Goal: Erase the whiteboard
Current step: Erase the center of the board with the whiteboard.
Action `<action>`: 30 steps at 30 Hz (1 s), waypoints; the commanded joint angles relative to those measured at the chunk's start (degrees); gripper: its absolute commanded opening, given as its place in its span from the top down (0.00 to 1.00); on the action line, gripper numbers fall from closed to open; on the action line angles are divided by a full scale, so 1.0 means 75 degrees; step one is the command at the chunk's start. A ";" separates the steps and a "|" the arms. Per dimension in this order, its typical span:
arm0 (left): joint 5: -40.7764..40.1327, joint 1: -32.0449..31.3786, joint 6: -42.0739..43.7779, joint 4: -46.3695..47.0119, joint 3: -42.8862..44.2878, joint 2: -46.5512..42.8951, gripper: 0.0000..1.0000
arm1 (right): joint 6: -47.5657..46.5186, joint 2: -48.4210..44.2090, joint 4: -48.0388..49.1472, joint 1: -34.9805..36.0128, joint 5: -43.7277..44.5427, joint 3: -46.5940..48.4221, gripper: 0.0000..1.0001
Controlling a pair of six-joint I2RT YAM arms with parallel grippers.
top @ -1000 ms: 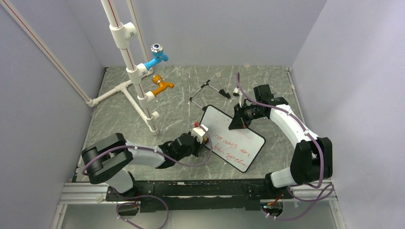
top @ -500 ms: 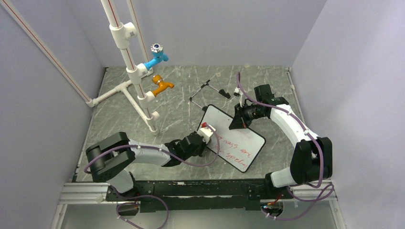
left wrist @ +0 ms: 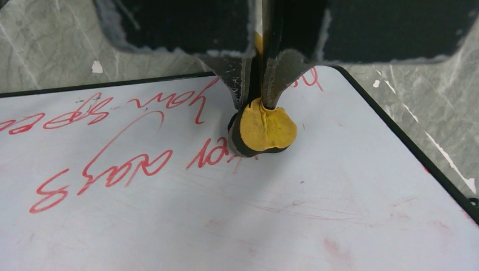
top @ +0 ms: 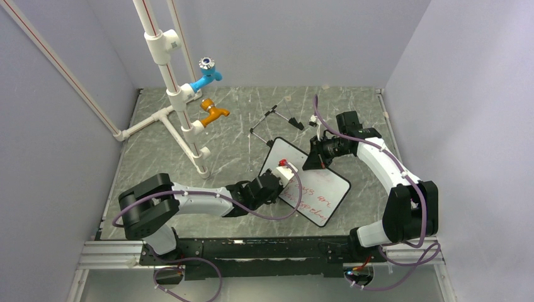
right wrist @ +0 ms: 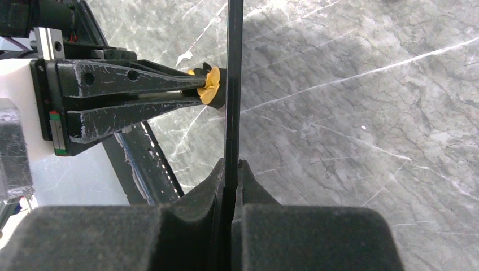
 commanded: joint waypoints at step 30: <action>0.0187 -0.0341 -0.0605 0.2598 -0.0623 0.0205 1.00 | -0.1123 0.0126 0.0141 0.0299 -0.0352 -0.0085 1.00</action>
